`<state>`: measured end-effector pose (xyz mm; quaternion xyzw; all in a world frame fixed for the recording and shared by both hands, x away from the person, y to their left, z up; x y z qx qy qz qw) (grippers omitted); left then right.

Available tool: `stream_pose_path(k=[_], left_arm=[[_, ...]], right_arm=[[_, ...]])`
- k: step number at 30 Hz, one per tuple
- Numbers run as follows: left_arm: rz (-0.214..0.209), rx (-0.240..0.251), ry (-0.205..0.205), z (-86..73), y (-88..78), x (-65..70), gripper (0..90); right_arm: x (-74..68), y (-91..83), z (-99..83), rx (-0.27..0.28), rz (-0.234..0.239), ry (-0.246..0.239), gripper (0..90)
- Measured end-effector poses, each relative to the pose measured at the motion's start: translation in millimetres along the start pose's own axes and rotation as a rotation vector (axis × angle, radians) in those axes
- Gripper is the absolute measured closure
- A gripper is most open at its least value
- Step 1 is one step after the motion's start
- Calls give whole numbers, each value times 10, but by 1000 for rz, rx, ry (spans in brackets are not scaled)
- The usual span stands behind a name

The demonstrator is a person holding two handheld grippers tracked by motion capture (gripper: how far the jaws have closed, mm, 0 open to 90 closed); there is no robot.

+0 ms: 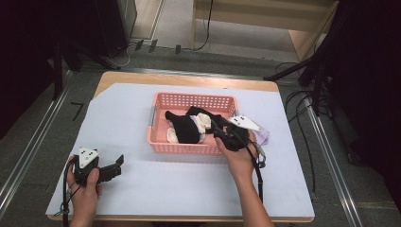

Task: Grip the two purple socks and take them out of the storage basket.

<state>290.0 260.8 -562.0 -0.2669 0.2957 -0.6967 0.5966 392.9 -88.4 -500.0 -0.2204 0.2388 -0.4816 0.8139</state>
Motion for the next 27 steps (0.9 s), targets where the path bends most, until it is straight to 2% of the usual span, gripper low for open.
stream_pose_path(k=[3, 4, 5, 7, 10, 12, 15, 19, 21, 23, 25, 27], left_arm=[[-4, -1, 1, 0, 0, 2, 64], [-4, -1, 1, 0, 0, 2, 64], [-4, 1, -1, 1, 1, 2, 64], [-5, 0, -2, 0, 1, 2, 64], [-6, 0, -2, 1, 2, 3, 64], [-6, -1, -1, 0, 2, 3, 64], [-6, 0, -3, 0, 2, 4, 64], [-6, 1, -2, 1, 3, 3, 64], [-6, 1, -2, 2, 4, 3, 64], [-8, 1, -4, 2, 5, 7, 64], [-8, 0, -3, 1, 4, 5, 64], [-10, -2, -4, 0, 5, 4, 64]], right_arm=[[-83, 106, -63, -67, -2, -10, 649], [-83, 106, -63, -67, -2, -10, 649], [-130, 173, -104, -114, 1, -7, 669], [-184, 220, -128, -145, 17, -4, 677], [-253, 266, -137, -181, 50, 26, 687], [-276, 288, -143, -208, 57, 35, 687], [-273, 322, -153, -259, 62, 81, 687], [-259, 356, -160, -302, 66, 147, 691], [-264, 364, -163, -315, 70, 165, 691], [-238, 416, -162, -311, 34, 168, 695], [-235, 431, -169, -319, 34, 173, 697], [-239, 469, -182, -339, 41, 203, 700]])
Point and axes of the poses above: each handheld gripper's, and its own axes: y roughly forward along the jaws, z roughly out of its top, x roughly to its right, the point moved 10 cm from there along y, roughly forward along the jaws, and after that the axes turned 13 degrees about -x, right-handed, at the moved point
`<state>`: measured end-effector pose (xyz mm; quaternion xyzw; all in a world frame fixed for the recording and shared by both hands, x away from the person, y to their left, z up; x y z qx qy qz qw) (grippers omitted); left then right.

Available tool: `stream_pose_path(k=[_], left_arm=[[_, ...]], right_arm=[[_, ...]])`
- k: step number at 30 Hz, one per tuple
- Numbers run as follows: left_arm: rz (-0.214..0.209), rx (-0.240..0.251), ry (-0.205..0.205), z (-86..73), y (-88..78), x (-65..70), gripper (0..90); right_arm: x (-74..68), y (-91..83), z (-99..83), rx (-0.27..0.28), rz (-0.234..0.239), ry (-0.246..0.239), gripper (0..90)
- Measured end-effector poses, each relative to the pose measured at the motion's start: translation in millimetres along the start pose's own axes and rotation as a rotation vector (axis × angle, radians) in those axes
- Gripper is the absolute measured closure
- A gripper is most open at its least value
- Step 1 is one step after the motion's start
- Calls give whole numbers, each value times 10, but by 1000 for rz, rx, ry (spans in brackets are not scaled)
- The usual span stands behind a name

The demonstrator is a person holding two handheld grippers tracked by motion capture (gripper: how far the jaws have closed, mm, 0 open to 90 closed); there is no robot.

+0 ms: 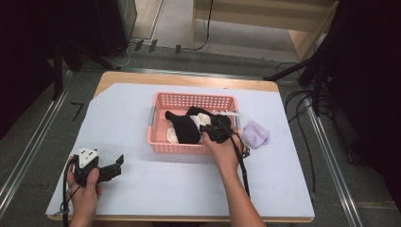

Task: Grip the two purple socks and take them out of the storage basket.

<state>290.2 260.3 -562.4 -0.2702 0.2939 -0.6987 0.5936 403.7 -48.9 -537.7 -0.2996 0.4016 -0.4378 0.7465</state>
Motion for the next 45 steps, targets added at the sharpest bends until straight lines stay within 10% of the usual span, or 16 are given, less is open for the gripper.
stream_pose_path(k=[9, 17, 25, 27, 32, 37, 45], left_arm=[[1, -2, 2, 0, 3, 3, 64], [-1, -2, 2, 0, 1, 0, 64], [-1, -2, 3, 1, 4, 2, 64], [0, -4, 4, 0, 4, 1, 64], [1, -3, 6, 1, 4, 0, 64], [-1, -3, 3, 0, 2, -2, 64], [-5, -3, -4, 1, 5, 3, 64]], right_arm=[[-44, 97, -24, -95, 42, 24, 696], [-101, 43, -1, -83, 35, 1, 886], [-103, -328, 236, 166, 38, -35, 889], [-161, -516, 337, 287, 35, -79, 888], [-413, -698, 399, 382, 90, -180, 887], [-600, -662, 368, 356, 156, -224, 884], [-472, -364, 272, 226, 119, -189, 836]])
Point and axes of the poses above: each handheld gripper's, and its own axes: y roughly forward along the jaws, z roughly out of its top, x roughly to its right, the point moved 10 cm from there along y, roughly forward along the jaws, and after that the axes turned 13 degrees about -x, right-handed, at the moved point
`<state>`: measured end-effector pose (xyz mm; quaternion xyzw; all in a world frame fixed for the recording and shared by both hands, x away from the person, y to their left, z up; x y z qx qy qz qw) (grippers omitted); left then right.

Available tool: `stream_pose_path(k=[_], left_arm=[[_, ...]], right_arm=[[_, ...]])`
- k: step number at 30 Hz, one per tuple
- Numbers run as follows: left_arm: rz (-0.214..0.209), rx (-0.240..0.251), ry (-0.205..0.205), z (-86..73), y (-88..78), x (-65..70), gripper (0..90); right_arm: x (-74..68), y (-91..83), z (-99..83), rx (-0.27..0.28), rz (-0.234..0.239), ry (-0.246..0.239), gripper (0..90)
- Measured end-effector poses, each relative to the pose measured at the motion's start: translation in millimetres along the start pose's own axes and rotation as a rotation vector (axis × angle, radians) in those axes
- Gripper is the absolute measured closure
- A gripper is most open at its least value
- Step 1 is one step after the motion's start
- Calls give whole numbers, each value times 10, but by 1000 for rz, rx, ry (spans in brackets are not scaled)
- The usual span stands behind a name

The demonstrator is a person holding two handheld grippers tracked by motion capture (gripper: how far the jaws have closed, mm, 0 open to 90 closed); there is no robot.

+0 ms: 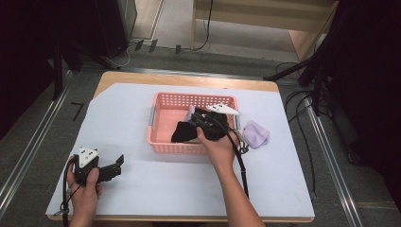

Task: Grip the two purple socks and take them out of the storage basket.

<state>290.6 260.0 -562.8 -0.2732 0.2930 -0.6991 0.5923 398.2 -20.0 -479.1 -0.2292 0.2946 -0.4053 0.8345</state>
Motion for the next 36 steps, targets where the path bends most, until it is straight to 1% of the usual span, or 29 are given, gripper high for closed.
stream_pose_path(k=[1, 2, 4, 5, 6, 7, 8, 9, 11, 14, 15, 16, 17, 21, 24, 29, 31, 36], left_arm=[[0, 1, 2, 1, 1, 0, 64], [1, 1, 2, 0, 0, -1, 64], [1, 1, 2, 0, -1, 0, 64], [0, 0, 2, -1, -2, -1, 64], [0, 2, 0, 1, -1, 0, 64], [0, 0, 2, 0, -1, -1, 64], [0, 0, 2, 0, -1, -1, 64], [0, 2, 0, 2, 1, 0, 64], [0, 1, 1, 1, 0, 0, 64], [0, 2, 0, 2, 0, 0, 64], [0, 2, 0, 2, 0, 0, 64], [1, 1, 1, 0, 0, -1, 64], [0, 2, 0, 1, -1, 0, 64], [2, 1, 4, 1, -1, -3, 64], [2, 1, 3, 0, -1, -4, 64], [3, 4, -1, 2, -1, -1, 64], [4, 4, -1, 3, -3, -4, 64], [2, 2, 1, -1, -7, -6, 63]], right_arm=[[15, 41, -23, -11, -22, 2, 838], [26, 46, -31, -19, -39, 0, 843], [50, 53, -27, -14, -70, -3, 876], [62, 39, -13, 1, -90, -6, 883], [72, 18, 10, 20, -99, -8, 886], [76, -9, 32, 36, -100, -4, 888], [76, -9, 32, 36, -100, -4, 888], [86, -67, 85, 74, -106, -8, 890], [105, -111, 120, 102, -115, -16, 892], [154, -177, 191, 162, -134, -37, 894], [154, -177, 191, 162, -134, -37, 894], [181, -234, 254, 214, -141, -61, 894], [181, -268, 288, 240, -138, -68, 894], [192, -404, 397, 305, -126, -88, 894], [234, -507, 462, 340, -125, -78, 894], [346, -685, 535, 383, -131, -60, 895], [423, -767, 556, 399, -147, -54, 894], [637, -1007, 586, 438, -179, -16, 894]])
Point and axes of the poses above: each handheld gripper's, and its own axes: y roughly forward along the jaws, z roughly out of its top, x roughly to its right, the point moved 10 cm from there along y, roughly forward along the jaws, and after that the axes turned 13 degrees about -x, right-handed, at the moved point
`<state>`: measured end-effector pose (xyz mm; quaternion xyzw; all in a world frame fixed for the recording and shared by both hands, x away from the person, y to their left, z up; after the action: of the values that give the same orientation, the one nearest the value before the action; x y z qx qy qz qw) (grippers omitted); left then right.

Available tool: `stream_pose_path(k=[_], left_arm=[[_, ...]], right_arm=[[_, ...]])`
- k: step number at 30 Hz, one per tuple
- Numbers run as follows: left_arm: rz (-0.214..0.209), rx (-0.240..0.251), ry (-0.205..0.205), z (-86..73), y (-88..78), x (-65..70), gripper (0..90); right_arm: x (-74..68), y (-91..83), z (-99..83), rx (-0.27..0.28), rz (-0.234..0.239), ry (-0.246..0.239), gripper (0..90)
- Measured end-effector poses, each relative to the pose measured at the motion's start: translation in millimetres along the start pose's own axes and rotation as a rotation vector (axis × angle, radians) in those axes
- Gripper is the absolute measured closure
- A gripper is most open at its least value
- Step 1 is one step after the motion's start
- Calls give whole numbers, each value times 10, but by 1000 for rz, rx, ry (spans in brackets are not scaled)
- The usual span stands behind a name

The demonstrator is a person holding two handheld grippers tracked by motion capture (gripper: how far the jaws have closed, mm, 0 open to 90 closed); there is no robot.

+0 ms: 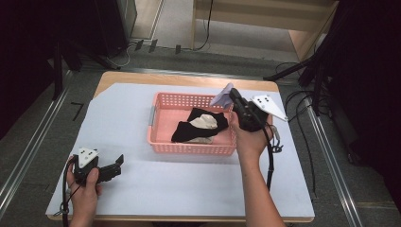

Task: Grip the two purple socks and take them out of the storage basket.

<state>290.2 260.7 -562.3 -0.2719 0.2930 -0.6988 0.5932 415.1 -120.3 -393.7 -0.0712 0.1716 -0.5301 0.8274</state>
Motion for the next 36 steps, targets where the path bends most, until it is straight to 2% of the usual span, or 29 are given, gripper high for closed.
stream_pose_path(k=[6, 10, 13, 20, 23, 28, 30, 34, 36], left_arm=[[4, -1, 5, -1, -1, -3, 64], [6, 4, 2, 3, 1, 1, 64], [6, 4, 4, 2, -1, 2, 64], [11, 7, 3, 3, -2, 2, 64], [10, 9, 4, 4, -1, 4, 64], [9, 6, 6, 1, -7, -1, 64], [9, 8, 4, 2, -7, -1, 64], [8, 5, 5, 1, -7, -1, 64], [9, 5, 6, 1, -7, -1, 64]], right_arm=[[394, -219, 79, 36, -65, 28, 894], [657, -348, 46, 46, -106, 60, 894], [829, -408, -40, 43, -134, 80, 894], [1142, -420, -410, -22, -196, 100, 894], [1225, -393, -601, -63, -204, 113, 894], [1297, -352, -917, -145, -167, 149, 886], [1336, -378, -1009, -162, -157, 174, 853], [1411, -506, -1069, -136, -112, 259, 691], [1437, -540, -1073, -127, -115, 249, 671]])
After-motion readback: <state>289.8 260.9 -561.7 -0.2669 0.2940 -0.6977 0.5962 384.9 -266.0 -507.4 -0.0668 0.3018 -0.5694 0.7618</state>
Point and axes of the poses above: each handheld gripper's, and its own axes: y roughly forward along the jaws, z roughly out of its top, x roughly to its right, the point moved 10 cm from there along y, roughly forward along the jaws, and after that the axes turned 13 degrees about -x, right-handed, at the moved point
